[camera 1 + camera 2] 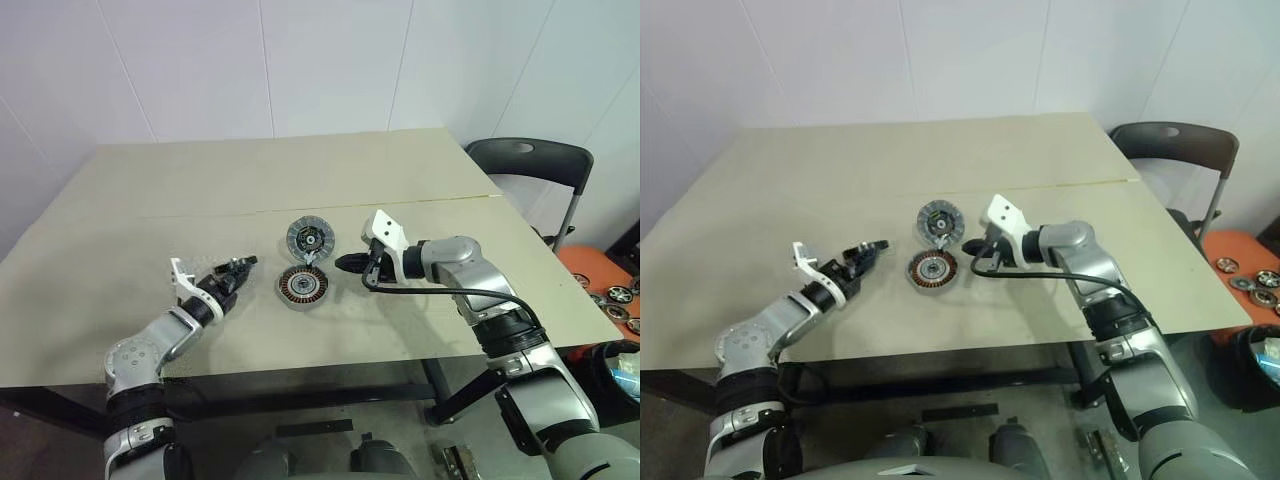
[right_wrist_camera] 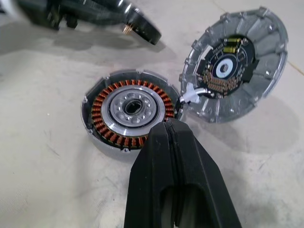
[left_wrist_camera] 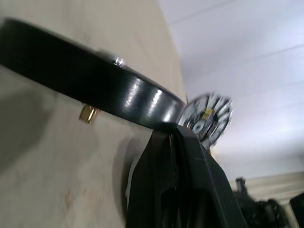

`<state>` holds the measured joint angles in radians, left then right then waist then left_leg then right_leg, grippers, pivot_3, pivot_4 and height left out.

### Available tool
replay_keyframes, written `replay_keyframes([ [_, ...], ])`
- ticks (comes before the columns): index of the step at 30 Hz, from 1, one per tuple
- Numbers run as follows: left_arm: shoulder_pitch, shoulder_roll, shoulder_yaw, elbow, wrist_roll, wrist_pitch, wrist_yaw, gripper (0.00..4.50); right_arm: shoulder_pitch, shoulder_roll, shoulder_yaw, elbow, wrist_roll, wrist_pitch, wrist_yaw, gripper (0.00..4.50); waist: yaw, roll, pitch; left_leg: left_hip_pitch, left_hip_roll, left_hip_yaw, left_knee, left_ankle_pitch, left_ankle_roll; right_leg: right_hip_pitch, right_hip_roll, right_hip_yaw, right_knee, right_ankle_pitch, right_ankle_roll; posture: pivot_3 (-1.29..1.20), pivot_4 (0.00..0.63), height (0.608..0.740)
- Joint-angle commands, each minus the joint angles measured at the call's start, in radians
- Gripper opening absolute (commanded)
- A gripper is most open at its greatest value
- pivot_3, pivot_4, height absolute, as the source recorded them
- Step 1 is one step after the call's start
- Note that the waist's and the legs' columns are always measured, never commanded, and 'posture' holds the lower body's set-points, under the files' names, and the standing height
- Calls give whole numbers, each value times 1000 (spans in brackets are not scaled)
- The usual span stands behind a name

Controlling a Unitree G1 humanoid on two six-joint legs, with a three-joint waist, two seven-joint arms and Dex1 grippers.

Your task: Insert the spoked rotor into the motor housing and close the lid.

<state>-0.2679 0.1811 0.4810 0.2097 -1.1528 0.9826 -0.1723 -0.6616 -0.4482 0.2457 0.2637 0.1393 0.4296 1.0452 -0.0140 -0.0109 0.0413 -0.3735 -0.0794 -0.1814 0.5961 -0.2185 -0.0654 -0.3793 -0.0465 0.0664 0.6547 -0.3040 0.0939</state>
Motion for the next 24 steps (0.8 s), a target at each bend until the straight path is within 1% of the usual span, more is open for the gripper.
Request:
replay_keyframes([
  [1, 18, -6, -29, -39, 28, 9, 8, 1369, -15, 9, -10, -6, 2, -23, -6, 0, -1, 0, 0, 0, 0, 0, 0, 0, 0, 0, 0, 0, 0, 0, 0, 0, 0, 740],
  [3, 20, -12, -26, -43, 30, 3, 20, 2063, -16, 10, -9, -4, 1, -24, -6, 0, -1, 0, 0, 0, 0, 0, 0, 0, 0, -1, 0, 0, 0, 0, 0, 0, 0, 740],
  [4, 19, -13, -23, -40, 34, -3, 25, 2301, -16, 11, -8, -2, 0, -25, -7, 0, 0, 0, 0, -1, 0, 0, -1, 0, 0, -1, 0, 0, 0, 0, 0, 0, 0, 740],
  [8, 13, -22, 7, -27, 26, -36, 30, 2301, -17, 13, -6, 6, -2, -29, -6, 0, -1, 0, 0, -1, 0, 0, -1, 0, 0, -1, 0, 0, 0, 0, 0, 0, 0, 740],
  [13, -15, -57, 86, 0, -24, -103, 76, 2301, -16, 19, 0, 19, -9, -36, -7, 0, 0, 0, 0, -1, 1, 1, -1, 0, 0, -1, 0, 1, 0, 0, 0, 0, 0, 740],
  [19, -31, -56, 119, 111, 15, -153, 127, 2301, -8, 18, 0, 8, -11, -32, -13, 0, 0, 0, 0, -1, 0, 1, 0, 0, 0, -1, 0, 1, -1, 0, 0, 0, 0, 740],
  [22, -30, -37, 104, 176, 55, -161, 110, 1751, -8, 17, -1, 2, -12, -29, -16, 0, -2, 0, 0, 0, 0, 2, -1, 0, 1, -1, 0, 1, -1, 0, 1, 0, 0, 740],
  [24, -29, -27, 95, 202, 70, -158, 89, 1076, -8, 18, -3, 2, -14, -29, -20, 0, -2, 3, -2, 1, 0, 2, -1, 0, 1, 0, 1, 1, -1, 0, 1, 0, 0, 740],
])
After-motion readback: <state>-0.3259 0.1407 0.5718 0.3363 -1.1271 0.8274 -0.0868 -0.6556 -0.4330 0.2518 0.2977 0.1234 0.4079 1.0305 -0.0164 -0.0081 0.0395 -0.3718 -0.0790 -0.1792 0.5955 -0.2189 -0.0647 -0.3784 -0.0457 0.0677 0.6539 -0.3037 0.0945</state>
